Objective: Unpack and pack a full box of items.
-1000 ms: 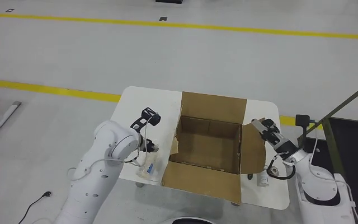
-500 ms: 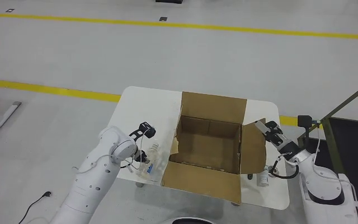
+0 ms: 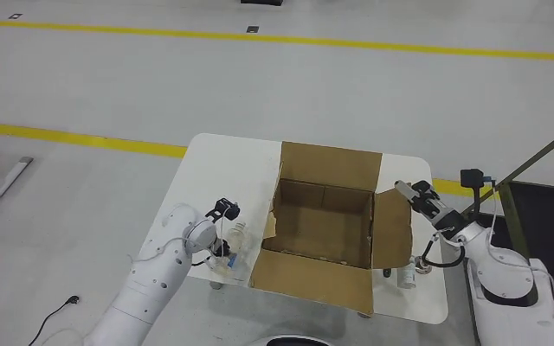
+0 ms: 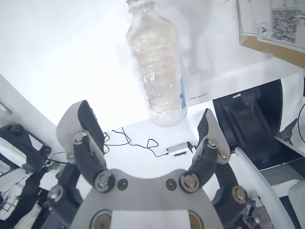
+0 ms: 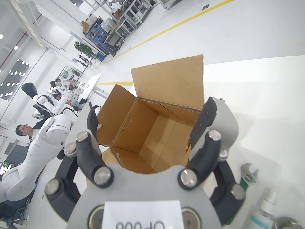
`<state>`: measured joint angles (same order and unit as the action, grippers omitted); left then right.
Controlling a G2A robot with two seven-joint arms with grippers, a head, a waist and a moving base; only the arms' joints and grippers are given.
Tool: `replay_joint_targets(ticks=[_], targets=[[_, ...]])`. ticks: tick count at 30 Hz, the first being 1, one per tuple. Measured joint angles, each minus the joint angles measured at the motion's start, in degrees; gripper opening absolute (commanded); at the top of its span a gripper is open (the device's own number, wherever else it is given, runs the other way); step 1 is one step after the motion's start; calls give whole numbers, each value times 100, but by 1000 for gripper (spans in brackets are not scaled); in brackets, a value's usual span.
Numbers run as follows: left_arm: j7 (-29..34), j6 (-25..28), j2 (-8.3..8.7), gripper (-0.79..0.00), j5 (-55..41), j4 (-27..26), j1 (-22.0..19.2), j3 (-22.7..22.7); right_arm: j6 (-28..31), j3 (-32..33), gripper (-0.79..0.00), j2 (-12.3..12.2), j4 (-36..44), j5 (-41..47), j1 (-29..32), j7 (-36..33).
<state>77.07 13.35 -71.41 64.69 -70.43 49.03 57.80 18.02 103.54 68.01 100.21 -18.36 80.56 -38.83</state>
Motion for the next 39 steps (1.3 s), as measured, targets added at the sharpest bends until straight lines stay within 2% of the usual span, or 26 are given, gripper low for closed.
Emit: replay_joint_targets(ticks=[5,12,13,14,15,19,21,28,29,30,31,32,33,34,39], targets=[[-328,-274,-115,0,-234,449,-181,-198,-22,-79,0,-23,48,-37,23,57],[-689,-384,-233,0,-103,919,-377,-514,-59,-113,0,-53,192,-79,172,146],[-722,-404,-242,-31,-106,990,-397,-526,-61,-109,0,-57,213,-82,193,156],[-758,-428,-255,-95,-106,1079,-421,-544,-63,-104,0,-63,236,-83,220,171],[-783,-440,-263,-117,-98,1143,-433,-561,-68,-100,0,-67,252,-85,239,182],[-895,-434,-300,-108,-122,1354,-462,-622,-95,-99,0,-83,303,-84,306,226],[-954,-417,-319,-49,-119,1430,-466,-664,-106,-110,0,-91,328,-90,333,245],[-1134,-352,-392,-105,-268,1778,-520,-751,-123,-167,0,-116,377,-96,381,306],[-1153,-346,-403,-175,-262,1824,-539,-770,-126,-172,0,-122,378,-99,385,310],[-1163,-338,-411,-323,-262,1856,-553,-782,-131,-176,0,-125,378,-100,386,310],[-1171,-330,-418,-422,-262,1885,-569,-791,-138,-178,0,-129,379,-100,387,310],[-1183,-323,-426,-597,-261,1920,-588,-801,-145,-182,0,-135,380,-99,387,310],[-1191,-318,-431,-730,-255,1942,-601,-809,-148,-185,0,-139,381,-99,384,314],[-1197,-312,-436,-785,-246,1961,-612,-819,-150,-190,0,-142,380,-99,378,321],[-1211,-258,-446,-785,-202,1961,-663,-828,-203,-263,0,-161,332,-150,324,343]])
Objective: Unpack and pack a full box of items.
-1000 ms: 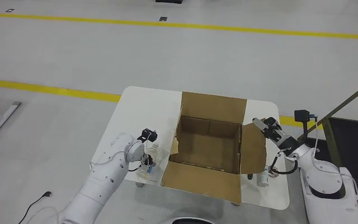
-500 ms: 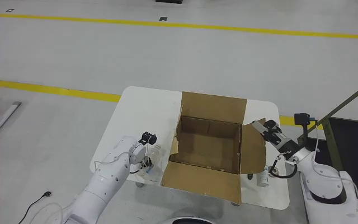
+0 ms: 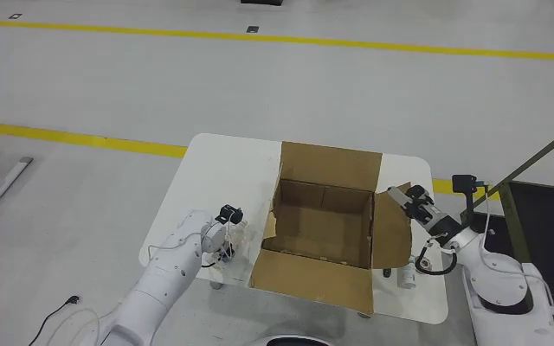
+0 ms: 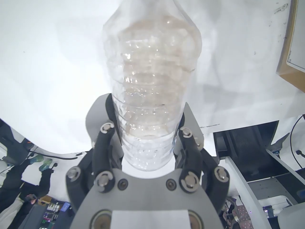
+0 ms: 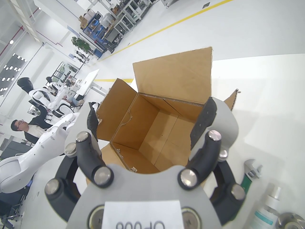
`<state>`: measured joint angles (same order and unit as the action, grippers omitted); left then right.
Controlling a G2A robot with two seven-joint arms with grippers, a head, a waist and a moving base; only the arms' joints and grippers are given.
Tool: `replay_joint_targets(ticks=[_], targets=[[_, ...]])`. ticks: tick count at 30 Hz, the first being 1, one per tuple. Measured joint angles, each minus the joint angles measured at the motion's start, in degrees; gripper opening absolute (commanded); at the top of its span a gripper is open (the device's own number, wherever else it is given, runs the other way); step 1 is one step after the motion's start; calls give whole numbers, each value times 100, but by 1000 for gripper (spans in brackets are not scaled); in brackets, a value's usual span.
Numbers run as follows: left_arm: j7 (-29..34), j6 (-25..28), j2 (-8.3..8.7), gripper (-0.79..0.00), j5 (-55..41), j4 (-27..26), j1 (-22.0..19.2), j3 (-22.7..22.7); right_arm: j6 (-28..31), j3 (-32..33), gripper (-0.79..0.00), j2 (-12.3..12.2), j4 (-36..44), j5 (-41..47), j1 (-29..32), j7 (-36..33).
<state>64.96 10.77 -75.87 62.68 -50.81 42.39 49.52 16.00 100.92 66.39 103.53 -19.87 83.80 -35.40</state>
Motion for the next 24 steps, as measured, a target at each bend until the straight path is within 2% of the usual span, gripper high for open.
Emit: replay_joint_targets(ticks=[4,6,7,11,13,17,20,24], targets=[[83,17,42,-785,82,-215,-26,92,-204,-78,0,-13,-68,-134,-68,4],[218,-26,91,-785,93,-483,-21,223,-346,-92,0,-20,-83,-219,-111,32],[298,-47,120,-785,93,-645,-7,302,-444,-86,-89,-25,-86,-275,-135,42],[655,-38,288,-785,92,-1601,164,769,-837,74,-49,-53,-12,-348,-244,66],[808,-37,357,-785,75,-2083,254,990,-988,199,0,-74,55,-451,-257,34],[1117,-37,463,-785,-65,-3164,446,1397,-1498,444,0,-127,166,-708,-257,-281],[1269,-12,499,-785,-228,-3694,516,1555,-1791,500,0,-164,189,-805,-253,-700],[1365,111,513,-785,-632,-4121,496,1655,-1643,356,0,-205,50,-790,-283,-1256]])
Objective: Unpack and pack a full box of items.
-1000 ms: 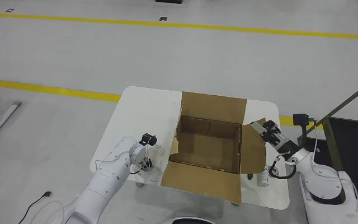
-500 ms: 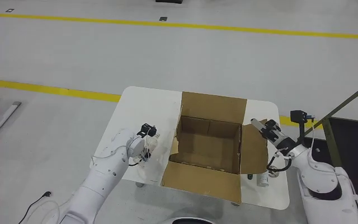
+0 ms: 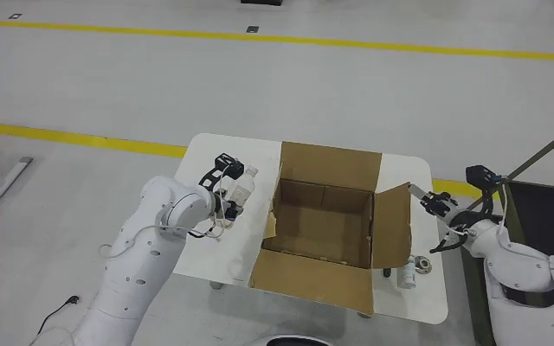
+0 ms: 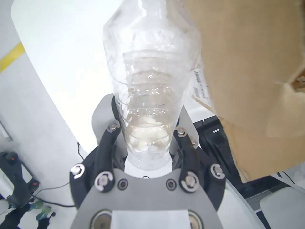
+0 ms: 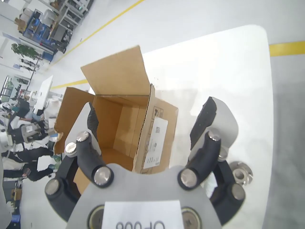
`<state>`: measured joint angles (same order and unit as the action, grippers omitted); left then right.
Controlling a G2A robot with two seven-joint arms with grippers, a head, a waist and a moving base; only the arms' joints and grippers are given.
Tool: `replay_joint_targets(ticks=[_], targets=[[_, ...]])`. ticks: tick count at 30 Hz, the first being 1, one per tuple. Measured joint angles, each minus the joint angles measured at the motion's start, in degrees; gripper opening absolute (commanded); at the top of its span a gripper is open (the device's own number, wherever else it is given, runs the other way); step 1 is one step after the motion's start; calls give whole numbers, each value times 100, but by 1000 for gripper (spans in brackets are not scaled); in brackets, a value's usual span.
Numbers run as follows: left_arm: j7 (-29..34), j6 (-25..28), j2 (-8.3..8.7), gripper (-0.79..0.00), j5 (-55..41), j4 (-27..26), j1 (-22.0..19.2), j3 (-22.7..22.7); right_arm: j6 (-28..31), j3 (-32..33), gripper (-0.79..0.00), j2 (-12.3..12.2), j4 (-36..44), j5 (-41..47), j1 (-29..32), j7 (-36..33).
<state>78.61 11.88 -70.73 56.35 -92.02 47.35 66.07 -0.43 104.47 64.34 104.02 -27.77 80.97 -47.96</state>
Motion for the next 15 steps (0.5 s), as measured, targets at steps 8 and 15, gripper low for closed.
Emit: replay_joint_targets(ticks=[8,15], targets=[[77,124,13,-785,-135,-123,-33,25,99,-470,-209,-47,-466,-283,-147,-431],[76,125,13,-785,-135,-123,-33,25,40,-611,-785,-79,-619,-418,-223,-500]])
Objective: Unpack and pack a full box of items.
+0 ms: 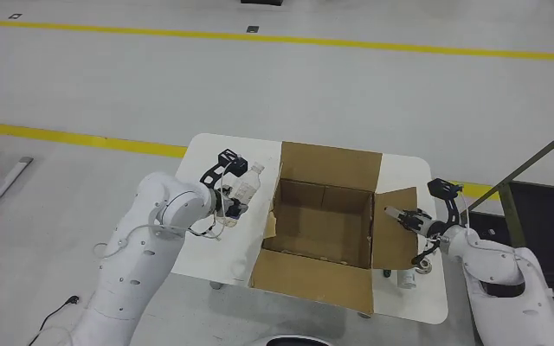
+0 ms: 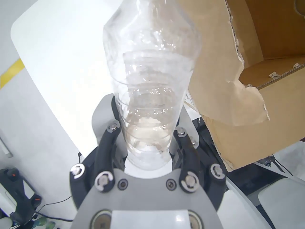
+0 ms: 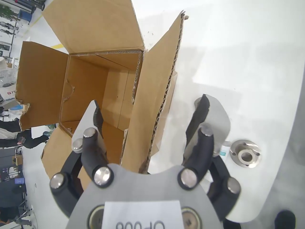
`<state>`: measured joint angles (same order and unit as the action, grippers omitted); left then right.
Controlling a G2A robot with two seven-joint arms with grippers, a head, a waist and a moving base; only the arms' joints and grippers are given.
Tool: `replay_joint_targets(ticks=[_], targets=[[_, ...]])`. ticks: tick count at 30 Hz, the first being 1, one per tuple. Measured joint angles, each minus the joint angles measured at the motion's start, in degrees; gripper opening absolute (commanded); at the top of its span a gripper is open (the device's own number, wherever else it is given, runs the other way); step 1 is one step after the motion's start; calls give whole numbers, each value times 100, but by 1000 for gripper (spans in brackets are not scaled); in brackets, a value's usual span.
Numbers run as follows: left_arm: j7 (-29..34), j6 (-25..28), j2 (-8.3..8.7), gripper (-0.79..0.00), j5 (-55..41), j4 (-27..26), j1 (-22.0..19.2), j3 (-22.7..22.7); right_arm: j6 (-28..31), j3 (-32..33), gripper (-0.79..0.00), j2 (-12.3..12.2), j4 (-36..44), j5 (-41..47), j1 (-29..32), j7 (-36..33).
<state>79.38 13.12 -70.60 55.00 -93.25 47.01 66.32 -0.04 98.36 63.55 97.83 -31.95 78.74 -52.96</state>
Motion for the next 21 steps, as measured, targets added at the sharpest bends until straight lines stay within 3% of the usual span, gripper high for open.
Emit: replay_joint_targets(ticks=[8,16,21], targets=[[-344,-119,-3,-785,-39,-28,1,-5,248,-98,-785,13,-147,809,28,120],[-377,-300,-65,-785,-555,-32,-611,-113,531,-421,-785,40,-183,1219,134,416],[-296,-359,-116,-785,-1372,47,-997,-139,534,-560,-785,37,-159,1188,160,558]])
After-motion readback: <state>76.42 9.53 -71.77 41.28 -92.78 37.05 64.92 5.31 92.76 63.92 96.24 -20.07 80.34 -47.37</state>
